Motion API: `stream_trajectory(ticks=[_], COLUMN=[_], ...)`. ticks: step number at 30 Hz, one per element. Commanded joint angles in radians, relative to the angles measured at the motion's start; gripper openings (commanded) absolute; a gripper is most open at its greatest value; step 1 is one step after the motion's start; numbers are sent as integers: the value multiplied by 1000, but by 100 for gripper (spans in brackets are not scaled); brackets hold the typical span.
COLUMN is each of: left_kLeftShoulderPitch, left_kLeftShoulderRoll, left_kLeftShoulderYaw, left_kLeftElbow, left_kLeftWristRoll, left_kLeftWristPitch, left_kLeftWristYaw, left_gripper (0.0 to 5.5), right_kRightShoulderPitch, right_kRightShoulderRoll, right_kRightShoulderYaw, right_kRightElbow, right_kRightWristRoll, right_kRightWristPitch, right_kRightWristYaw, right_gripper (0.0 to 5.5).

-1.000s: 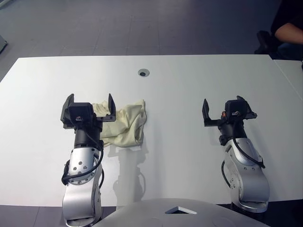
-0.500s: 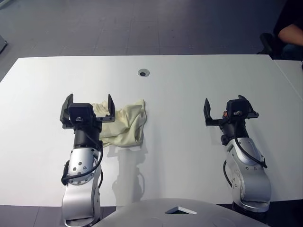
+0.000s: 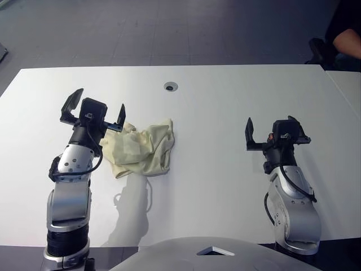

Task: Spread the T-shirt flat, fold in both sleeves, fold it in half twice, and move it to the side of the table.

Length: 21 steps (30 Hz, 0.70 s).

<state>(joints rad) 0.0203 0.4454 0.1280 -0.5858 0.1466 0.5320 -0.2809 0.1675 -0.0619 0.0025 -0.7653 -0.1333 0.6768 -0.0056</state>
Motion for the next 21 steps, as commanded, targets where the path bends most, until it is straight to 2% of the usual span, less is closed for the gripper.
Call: stream_trajectory(ticks=[1,9,16,21], left_kLeftShoulderPitch=[13,92,130,184], left_kLeftShoulderRoll=[80,201,236,219], left_kLeftShoulderYaw=[-51,-93,-178,-256], left_kLeftElbow=[55,157,264,212], left_kLeftWristRoll=[24,117,193,192], left_kLeftWristPitch=[-46,-180,-320,-281], left_kLeftWristYaw=[-71,-111,-129,-205], left_gripper=[540,540,540,540], right_kRightShoulderPitch=[5,19,1,-18], right_kRightShoulderRoll=[7,11,6,2], right_kRightShoulderYaw=[3,6,2,5], right_kRightElbow=[-7,-23,-12,-1], right_kRightWristRoll=[-6,-8,-3,-4], right_kRightWristPitch=[-3,3,5,6], right_kRightWristYaw=[-11,-14,-7,-3], right_gripper=[536,536,536,536])
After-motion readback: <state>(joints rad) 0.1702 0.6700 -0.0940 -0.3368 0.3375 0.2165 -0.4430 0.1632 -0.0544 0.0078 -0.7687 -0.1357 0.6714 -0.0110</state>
